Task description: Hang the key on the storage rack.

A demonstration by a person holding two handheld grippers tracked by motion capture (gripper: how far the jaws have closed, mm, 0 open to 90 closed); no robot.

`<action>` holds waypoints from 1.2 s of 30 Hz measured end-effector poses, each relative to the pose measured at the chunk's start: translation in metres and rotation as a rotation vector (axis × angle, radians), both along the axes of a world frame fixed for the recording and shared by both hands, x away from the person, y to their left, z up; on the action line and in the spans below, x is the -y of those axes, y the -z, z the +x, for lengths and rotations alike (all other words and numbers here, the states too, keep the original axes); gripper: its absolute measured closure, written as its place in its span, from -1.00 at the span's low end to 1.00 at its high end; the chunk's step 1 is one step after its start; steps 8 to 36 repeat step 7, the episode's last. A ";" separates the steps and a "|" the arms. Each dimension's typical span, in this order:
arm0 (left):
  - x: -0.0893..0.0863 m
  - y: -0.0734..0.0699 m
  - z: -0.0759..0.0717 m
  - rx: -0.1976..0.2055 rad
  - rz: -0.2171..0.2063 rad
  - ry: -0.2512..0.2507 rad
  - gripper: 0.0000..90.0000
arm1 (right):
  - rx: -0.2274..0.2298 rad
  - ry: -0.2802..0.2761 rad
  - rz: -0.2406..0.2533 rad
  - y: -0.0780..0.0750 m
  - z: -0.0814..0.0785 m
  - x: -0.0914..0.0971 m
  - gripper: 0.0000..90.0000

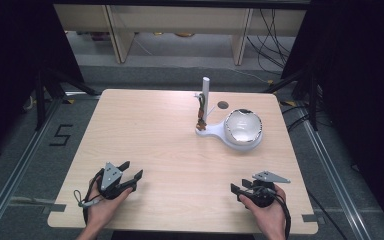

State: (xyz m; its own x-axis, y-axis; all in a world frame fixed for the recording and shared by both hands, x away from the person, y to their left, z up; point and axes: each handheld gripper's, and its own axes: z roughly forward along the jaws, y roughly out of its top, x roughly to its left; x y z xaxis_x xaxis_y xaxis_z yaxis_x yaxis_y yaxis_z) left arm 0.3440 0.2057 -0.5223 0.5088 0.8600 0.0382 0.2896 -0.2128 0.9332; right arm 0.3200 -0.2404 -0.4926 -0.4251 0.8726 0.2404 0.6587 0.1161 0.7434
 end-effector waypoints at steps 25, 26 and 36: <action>0.000 0.000 0.000 -0.001 0.006 0.013 -0.11 | 0.070 -0.012 0.006 0.005 -0.001 -0.001 0.06; 0.000 0.000 0.000 -0.001 0.006 0.013 -0.11 | 0.070 -0.012 0.006 0.005 -0.001 -0.001 0.06; 0.000 0.000 0.000 -0.001 0.006 0.013 -0.11 | 0.070 -0.012 0.006 0.005 -0.001 -0.001 0.06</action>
